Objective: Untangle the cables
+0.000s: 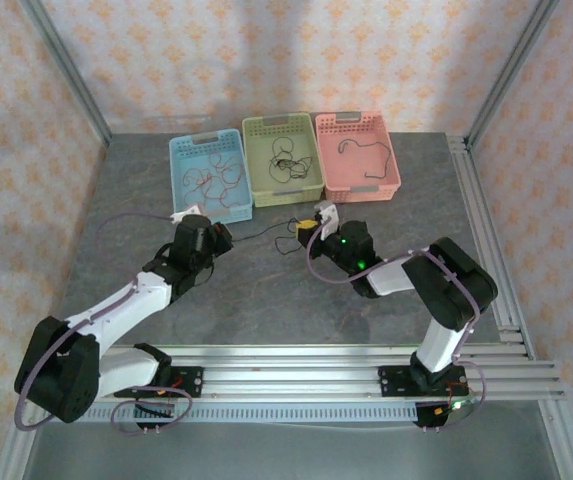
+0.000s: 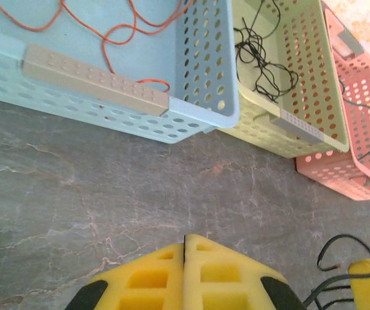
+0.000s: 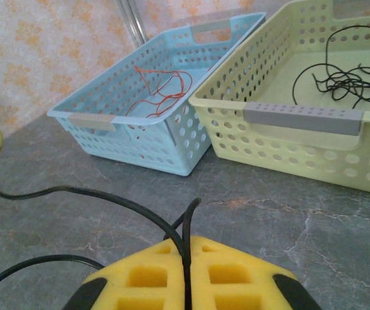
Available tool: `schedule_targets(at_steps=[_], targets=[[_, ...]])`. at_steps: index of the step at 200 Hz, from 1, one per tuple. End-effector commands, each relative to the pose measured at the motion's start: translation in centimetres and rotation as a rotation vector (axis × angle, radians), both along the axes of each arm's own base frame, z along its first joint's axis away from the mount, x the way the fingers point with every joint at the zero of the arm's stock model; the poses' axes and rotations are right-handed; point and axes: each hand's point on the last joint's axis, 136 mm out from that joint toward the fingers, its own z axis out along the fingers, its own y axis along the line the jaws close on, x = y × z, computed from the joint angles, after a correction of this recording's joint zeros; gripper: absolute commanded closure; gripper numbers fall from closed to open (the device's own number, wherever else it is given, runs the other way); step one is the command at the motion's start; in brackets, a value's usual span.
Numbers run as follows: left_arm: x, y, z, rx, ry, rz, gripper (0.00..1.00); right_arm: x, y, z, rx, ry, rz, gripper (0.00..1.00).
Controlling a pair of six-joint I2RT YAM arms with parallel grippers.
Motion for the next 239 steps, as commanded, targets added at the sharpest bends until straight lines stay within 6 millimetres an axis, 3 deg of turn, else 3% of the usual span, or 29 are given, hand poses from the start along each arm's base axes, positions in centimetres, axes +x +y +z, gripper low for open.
schedule_targets(at_steps=[1,41,101,138,239], targets=[[0.2,1.6,0.3,0.005,-0.022,0.084,1.0,-0.2,0.9,1.3,0.006,-0.039,0.042,0.88],[0.4,1.1,0.2,-0.003,-0.019,0.06,1.0,-1.1,2.1,0.7,-0.04,-0.058,0.081,0.67],[0.8,0.2,0.1,-0.018,-0.012,0.019,1.0,-2.2,3.9,-0.9,-0.137,-0.037,0.151,0.64],[0.9,-0.7,0.4,-0.049,-0.033,-0.024,1.0,-2.9,5.2,-1.7,-0.187,-0.035,0.194,0.56],[0.0,-2.5,2.5,-0.127,-0.139,-0.125,1.0,-3.0,5.3,-3.1,-0.284,-0.06,0.189,0.51]])
